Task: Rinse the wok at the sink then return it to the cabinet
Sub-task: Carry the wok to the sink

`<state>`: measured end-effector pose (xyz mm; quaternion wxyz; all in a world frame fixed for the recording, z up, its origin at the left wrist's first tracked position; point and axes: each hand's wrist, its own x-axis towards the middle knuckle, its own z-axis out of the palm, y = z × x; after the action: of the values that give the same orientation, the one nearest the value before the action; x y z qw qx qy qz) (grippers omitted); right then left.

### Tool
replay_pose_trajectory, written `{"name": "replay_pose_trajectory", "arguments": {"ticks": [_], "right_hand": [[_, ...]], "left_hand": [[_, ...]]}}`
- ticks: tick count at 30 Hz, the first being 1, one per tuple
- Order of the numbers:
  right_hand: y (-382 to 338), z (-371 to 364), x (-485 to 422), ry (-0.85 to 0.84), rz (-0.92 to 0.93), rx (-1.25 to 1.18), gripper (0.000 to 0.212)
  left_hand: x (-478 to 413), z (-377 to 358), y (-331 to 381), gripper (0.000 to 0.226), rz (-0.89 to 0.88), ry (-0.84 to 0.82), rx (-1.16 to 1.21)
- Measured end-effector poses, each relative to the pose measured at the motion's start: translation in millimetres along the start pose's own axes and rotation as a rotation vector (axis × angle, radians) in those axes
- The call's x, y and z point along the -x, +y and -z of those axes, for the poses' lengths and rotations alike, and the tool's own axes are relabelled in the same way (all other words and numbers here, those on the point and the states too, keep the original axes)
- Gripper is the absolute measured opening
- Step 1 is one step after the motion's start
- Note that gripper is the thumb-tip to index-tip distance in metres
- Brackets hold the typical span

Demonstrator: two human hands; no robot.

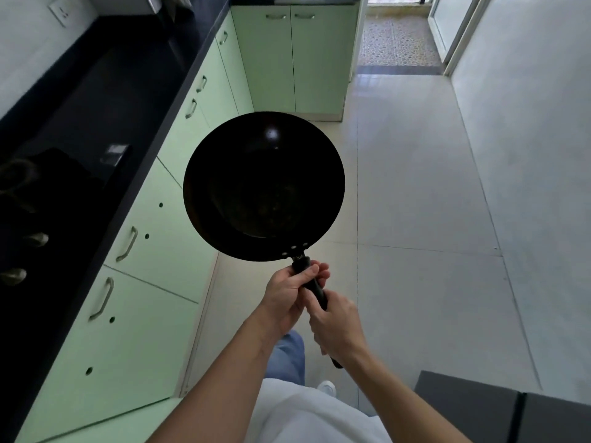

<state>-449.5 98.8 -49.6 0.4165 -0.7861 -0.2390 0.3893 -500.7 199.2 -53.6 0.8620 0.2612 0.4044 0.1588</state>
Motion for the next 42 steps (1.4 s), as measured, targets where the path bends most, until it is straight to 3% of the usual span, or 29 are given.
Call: {"name": "replay_pose_trajectory", "arguments": {"ticks": [7,18,28,39,42], "right_hand": [[-40,8,-100,0.067,-0.008,0.019,0.046],[-149,-9,-290,0.108,-0.061,-0.021,0.043],[-181,2,-411,0.079,-0.102,-0.111,0.039],[-228,90,-597,0.000,-0.089,-0.073,0.042],[-248,124,-645,-0.023,-0.061,-0.034,0.041]], "left_hand": [[-87,-21,64,0.022,0.013,-0.022,-0.030],[-239,-38,226,0.023,0.035,-0.051,-0.121],[-345,-59,294,0.031,0.068,-0.026,-0.104],[-502,-155,373,0.013,0.025,0.045,-0.074],[-542,-189,395,0.016,0.027,0.053,-0.041]]}}
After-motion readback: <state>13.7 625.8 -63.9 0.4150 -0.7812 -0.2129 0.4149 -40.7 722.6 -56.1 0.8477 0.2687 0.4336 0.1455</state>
